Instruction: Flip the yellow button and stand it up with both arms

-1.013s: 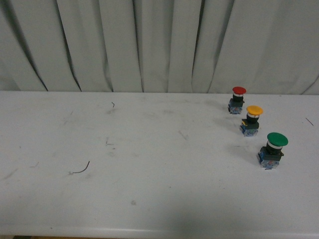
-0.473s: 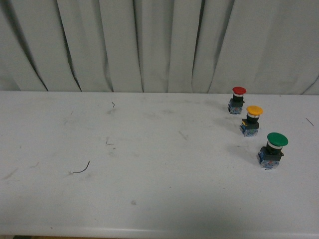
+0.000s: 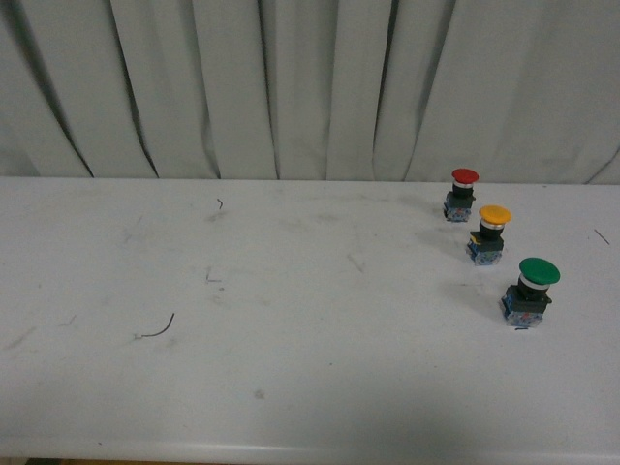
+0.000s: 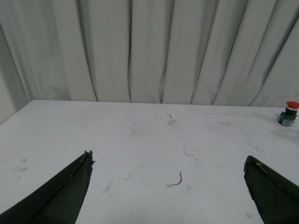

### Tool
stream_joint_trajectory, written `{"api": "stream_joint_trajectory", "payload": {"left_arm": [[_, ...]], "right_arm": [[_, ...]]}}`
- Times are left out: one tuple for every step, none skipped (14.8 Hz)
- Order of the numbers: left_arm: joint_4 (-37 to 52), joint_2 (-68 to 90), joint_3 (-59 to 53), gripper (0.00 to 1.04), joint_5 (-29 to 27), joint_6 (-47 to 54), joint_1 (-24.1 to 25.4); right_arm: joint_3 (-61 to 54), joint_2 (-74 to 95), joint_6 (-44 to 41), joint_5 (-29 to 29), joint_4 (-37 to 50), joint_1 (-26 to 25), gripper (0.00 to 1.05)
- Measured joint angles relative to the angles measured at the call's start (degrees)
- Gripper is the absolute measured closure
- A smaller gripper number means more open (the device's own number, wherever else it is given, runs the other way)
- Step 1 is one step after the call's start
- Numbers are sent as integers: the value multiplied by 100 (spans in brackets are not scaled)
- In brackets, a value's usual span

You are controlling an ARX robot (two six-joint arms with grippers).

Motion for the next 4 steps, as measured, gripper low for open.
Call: {"api": "stream_joint_trajectory", "payload": {"left_arm": [[0,0,-2,7,0,0,0],[0,0,-2,7,0,0,0],[0,0,0,7,0,0,0],[0,0,-2,7,0,0,0]], "right_arm": [[0,0,0,0,0,0,6],[0,0,0,2,2,0,6],[0,0,0,0,0,0,6],[0,0,0,2,2,0,6]]}}
